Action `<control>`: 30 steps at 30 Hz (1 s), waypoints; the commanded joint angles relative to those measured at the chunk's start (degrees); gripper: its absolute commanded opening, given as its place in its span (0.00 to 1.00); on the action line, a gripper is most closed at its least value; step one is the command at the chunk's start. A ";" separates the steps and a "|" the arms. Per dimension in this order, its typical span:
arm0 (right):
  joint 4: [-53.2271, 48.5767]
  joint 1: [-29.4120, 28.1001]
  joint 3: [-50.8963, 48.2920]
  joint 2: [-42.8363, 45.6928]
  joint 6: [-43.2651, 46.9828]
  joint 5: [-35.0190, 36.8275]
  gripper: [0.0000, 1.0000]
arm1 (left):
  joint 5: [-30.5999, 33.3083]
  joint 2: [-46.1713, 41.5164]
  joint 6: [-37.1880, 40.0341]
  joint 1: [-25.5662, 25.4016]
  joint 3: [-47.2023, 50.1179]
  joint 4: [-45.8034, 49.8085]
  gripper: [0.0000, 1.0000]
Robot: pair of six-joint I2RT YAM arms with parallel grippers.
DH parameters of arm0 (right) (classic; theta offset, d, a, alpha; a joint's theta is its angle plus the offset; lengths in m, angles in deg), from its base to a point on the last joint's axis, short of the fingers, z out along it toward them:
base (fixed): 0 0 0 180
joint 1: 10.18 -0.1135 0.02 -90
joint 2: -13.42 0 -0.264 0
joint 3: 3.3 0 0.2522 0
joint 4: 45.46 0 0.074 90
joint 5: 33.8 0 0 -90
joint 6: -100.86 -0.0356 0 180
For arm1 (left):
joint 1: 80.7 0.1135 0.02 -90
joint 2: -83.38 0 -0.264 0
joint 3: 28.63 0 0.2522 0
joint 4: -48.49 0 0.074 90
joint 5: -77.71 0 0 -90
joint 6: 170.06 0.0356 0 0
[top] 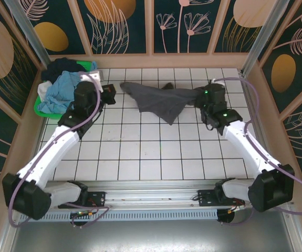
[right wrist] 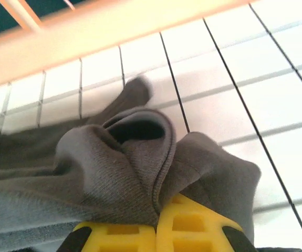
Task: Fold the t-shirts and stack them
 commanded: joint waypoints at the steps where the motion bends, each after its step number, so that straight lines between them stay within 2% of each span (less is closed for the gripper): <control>1: -1.35 8.06 1.06 -5.97 4.04 -4.53 0.36 | 11.36 1.50 -0.28 0.88 3.87 6.07 0.00; 3: -2.61 8.28 0.97 -8.97 3.50 -4.72 0.50 | 11.93 3.50 -1.14 0.91 4.79 7.00 0.00; 6: 0.05 7.89 -3.95 -8.17 2.27 -7.85 0.64 | 12.42 6.19 -1.94 0.97 8.01 6.19 0.00; 8: 3.08 7.90 -8.78 -6.10 1.52 -9.57 0.65 | 10.95 8.32 -2.56 0.99 9.10 5.36 0.00; 10: 4.00 7.90 -12.38 -4.48 -0.16 -9.95 0.65 | 4.55 11.20 -3.03 0.94 9.19 3.27 0.03; 13: 5.21 7.64 -16.31 -2.46 -1.67 -10.84 0.65 | -7.48 15.25 -5.06 -0.05 10.17 -3.64 0.20; 14: 5.48 7.64 -17.45 -1.82 -1.89 -10.03 0.66 | -9.12 16.45 -5.49 -1.34 10.45 -5.46 0.26; 16: 5.27 8.76 -19.48 -0.65 -3.11 -7.81 0.66 | -7.52 19.71 -5.10 -6.05 8.64 -6.31 0.33; 18: 5.97 11.31 -21.33 -0.12 -3.78 -8.86 0.66 | -7.74 23.65 -4.98 -9.47 6.44 -6.82 0.37; 22: 8.06 15.61 -22.77 -1.01 -3.61 -9.92 0.66 | -9.71 33.40 -5.34 -13.51 1.58 -8.41 0.52; 25: 9.15 18.08 -21.15 -3.56 -3.27 -10.11 0.66 | -10.49 39.47 -5.77 -14.40 -1.74 -9.11 0.44; 28: 10.40 21.10 -19.34 -7.67 -3.83 -9.64 0.66 | -10.54 43.46 -6.06 -14.58 -4.25 -9.78 0.44; 29: 10.80 21.78 -18.58 -9.09 -3.92 -10.27 0.65 | -10.60 44.49 -5.98 -14.59 -5.06 -9.66 0.41; 30: 11.98 22.34 -17.86 -10.75 -4.00 -11.23 0.64 | -10.57 45.51 -6.04 -14.59 -5.76 -9.44 0.35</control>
